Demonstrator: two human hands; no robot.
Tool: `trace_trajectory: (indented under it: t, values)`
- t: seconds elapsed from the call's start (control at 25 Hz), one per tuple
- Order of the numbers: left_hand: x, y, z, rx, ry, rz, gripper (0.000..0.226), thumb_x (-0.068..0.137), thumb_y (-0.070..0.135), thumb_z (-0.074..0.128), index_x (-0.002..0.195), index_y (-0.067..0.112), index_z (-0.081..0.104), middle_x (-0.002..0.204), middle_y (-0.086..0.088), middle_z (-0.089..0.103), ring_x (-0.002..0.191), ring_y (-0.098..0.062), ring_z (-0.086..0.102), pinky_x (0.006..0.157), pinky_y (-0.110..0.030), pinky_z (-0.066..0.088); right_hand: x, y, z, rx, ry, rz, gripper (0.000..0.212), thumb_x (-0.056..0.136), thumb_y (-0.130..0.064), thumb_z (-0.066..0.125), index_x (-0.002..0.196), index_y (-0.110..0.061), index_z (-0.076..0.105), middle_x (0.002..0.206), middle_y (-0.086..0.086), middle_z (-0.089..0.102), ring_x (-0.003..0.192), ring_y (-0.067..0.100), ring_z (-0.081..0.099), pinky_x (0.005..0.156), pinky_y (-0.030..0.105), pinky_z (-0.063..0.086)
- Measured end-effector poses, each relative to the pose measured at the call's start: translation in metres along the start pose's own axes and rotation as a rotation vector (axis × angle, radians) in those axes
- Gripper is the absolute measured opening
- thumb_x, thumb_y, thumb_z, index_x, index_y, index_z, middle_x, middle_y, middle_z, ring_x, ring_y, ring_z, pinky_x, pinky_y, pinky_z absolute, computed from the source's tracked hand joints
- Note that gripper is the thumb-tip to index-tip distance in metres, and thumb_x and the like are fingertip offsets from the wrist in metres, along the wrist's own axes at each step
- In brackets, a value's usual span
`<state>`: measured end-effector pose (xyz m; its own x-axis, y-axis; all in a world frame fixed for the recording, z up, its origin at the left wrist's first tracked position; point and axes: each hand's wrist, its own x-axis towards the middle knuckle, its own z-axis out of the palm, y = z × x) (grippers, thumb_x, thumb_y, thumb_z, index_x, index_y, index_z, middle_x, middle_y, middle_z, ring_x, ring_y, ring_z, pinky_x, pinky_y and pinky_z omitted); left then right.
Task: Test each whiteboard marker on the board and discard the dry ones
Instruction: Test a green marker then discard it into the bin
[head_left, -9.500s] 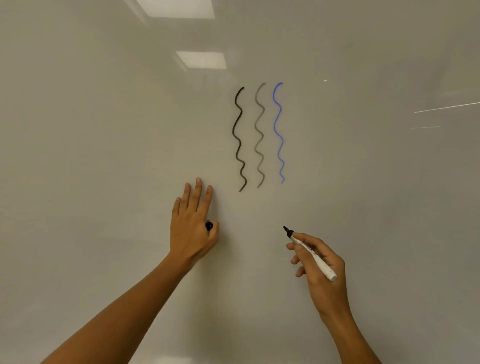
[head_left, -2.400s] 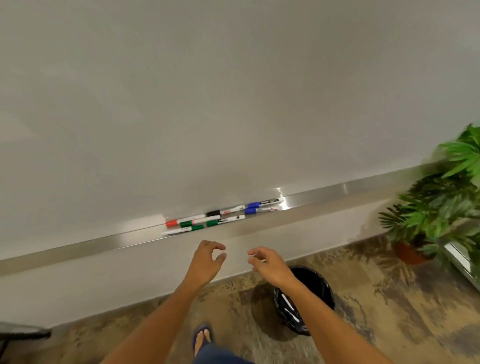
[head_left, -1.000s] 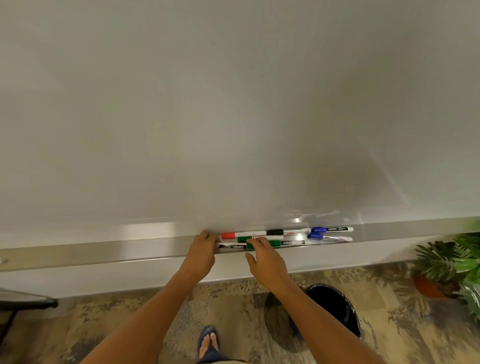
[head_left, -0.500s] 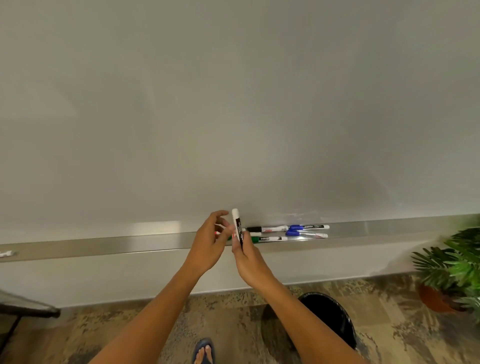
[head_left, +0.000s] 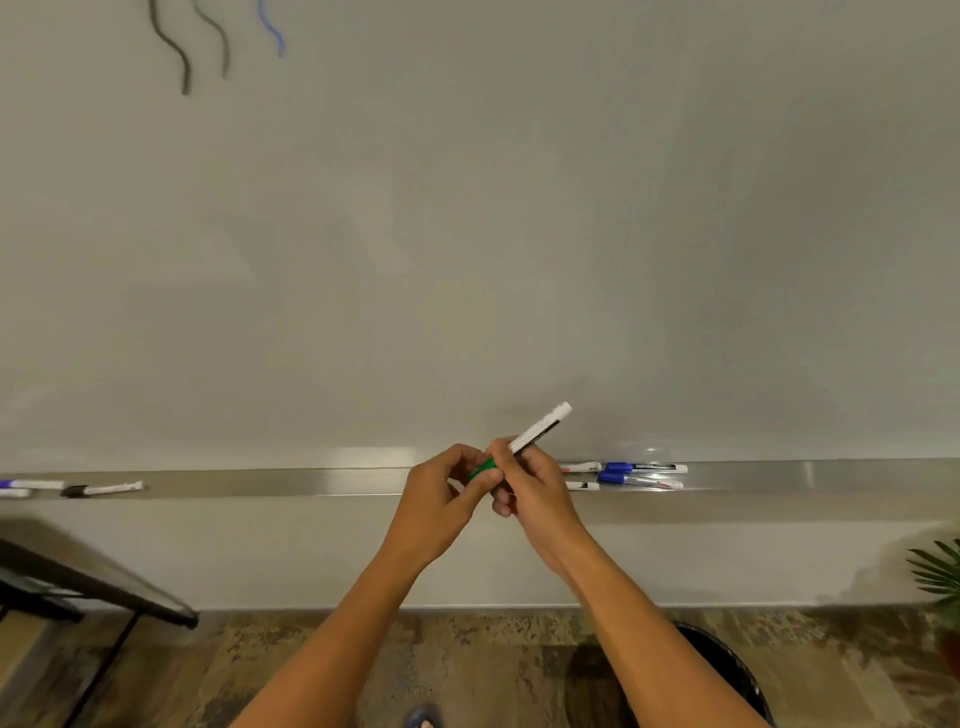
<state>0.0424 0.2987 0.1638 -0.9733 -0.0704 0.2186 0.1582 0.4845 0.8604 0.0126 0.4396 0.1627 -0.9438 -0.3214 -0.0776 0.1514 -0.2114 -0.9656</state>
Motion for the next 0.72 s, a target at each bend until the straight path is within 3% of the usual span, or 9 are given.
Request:
trace_trajectory:
  t: [0.16, 0.32, 0.44, 0.52, 0.6, 0.72]
  values:
    - [0.01, 0.012, -0.024, 0.162, -0.062, 0.112, 0.01, 0.094, 0.035, 0.062, 0.092, 0.026, 0.066, 0.078, 0.009, 0.066, 0.073, -0.01, 0.059, 0.062, -0.016, 0.043, -0.007, -0.021, 0.011, -0.062, 0.008, -0.066, 0.031, 0.102, -0.037, 0.053, 0.102, -0.013, 0.072, 0.076, 0.012, 0.051, 0.06, 0.013, 0.048, 0.059, 0.03, 0.043]
    - [0.023, 0.024, -0.038, 0.356, -0.129, 0.22, 0.024, 0.1, 0.048, 0.04, 0.081, 0.035, 0.047, 0.072, 0.011, 0.053, 0.065, -0.008, 0.05, 0.06, -0.019, 0.038, -0.008, -0.044, 0.024, -0.144, 0.077, -0.148, 0.027, 0.102, -0.036, 0.055, 0.098, -0.017, 0.073, 0.072, 0.01, 0.054, 0.063, 0.017, 0.053, 0.063, 0.028, 0.049]
    - [0.036, 0.028, -0.053, 0.403, -0.17, 0.336, 0.04, 0.102, 0.055, 0.023, 0.103, 0.029, 0.053, 0.094, 0.01, 0.061, 0.083, -0.008, 0.059, 0.074, -0.028, 0.05, -0.006, -0.06, 0.041, -0.186, 0.135, -0.244, 0.024, 0.103, -0.029, 0.052, 0.099, -0.018, 0.073, 0.089, -0.002, 0.075, 0.088, 0.009, 0.071, 0.082, 0.022, 0.055]
    - [0.045, 0.032, -0.068, 0.386, -0.19, 0.412, 0.038, 0.103, 0.051, 0.023, 0.117, 0.031, 0.053, 0.104, 0.014, 0.06, 0.092, -0.006, 0.059, 0.08, -0.026, 0.05, -0.003, -0.071, 0.057, -0.14, 0.154, -0.271, 0.026, 0.104, -0.026, 0.051, 0.101, -0.013, 0.073, 0.093, 0.006, 0.077, 0.096, 0.015, 0.073, 0.09, 0.025, 0.056]
    - [0.052, 0.04, -0.084, 0.384, -0.187, 0.481, 0.035, 0.104, 0.049, 0.023, 0.117, 0.033, 0.052, 0.099, 0.018, 0.057, 0.088, -0.005, 0.057, 0.077, -0.026, 0.049, 0.001, -0.08, 0.072, -0.103, 0.191, -0.271, 0.029, 0.104, -0.028, 0.051, 0.1, -0.01, 0.073, 0.091, 0.008, 0.077, 0.095, 0.017, 0.074, 0.089, 0.029, 0.058]
    - [0.057, 0.045, -0.108, 0.355, -0.157, 0.556, 0.04, 0.105, 0.049, 0.021, 0.118, 0.031, 0.054, 0.094, 0.023, 0.051, 0.087, -0.003, 0.055, 0.076, -0.015, 0.042, 0.006, -0.09, 0.101, -0.065, 0.227, -0.292, 0.031, 0.104, -0.029, 0.051, 0.099, -0.008, 0.072, 0.096, 0.008, 0.077, 0.095, 0.018, 0.075, 0.086, 0.036, 0.061]
